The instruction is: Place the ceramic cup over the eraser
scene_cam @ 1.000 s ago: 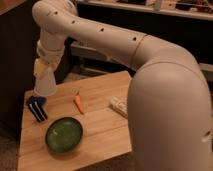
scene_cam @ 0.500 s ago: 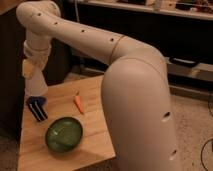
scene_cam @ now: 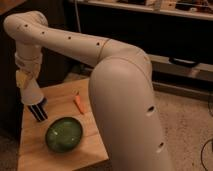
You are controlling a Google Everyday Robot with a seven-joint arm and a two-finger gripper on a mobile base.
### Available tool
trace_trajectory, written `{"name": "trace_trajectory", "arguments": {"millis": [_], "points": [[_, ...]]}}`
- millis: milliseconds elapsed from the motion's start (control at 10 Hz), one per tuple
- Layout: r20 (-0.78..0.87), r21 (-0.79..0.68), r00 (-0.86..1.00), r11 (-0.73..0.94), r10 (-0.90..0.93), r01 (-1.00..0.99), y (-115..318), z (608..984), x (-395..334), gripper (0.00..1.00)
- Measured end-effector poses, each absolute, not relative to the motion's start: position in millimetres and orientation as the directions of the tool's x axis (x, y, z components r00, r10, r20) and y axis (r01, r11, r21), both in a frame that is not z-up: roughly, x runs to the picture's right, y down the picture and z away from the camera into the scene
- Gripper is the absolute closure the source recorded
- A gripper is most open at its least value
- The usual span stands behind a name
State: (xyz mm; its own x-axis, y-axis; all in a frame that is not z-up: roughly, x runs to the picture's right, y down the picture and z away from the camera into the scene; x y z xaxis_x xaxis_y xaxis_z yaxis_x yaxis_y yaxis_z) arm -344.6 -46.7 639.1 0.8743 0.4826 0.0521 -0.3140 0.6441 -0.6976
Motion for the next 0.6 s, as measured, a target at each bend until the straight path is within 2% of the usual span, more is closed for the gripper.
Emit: {"name": "trace_trajectory", "arguments": {"millis": [600], "points": [[0.031, -0.697, 0.91, 0.662, 0.413, -0.277, -14.3, 674.3, -367.7, 1.0]]}}
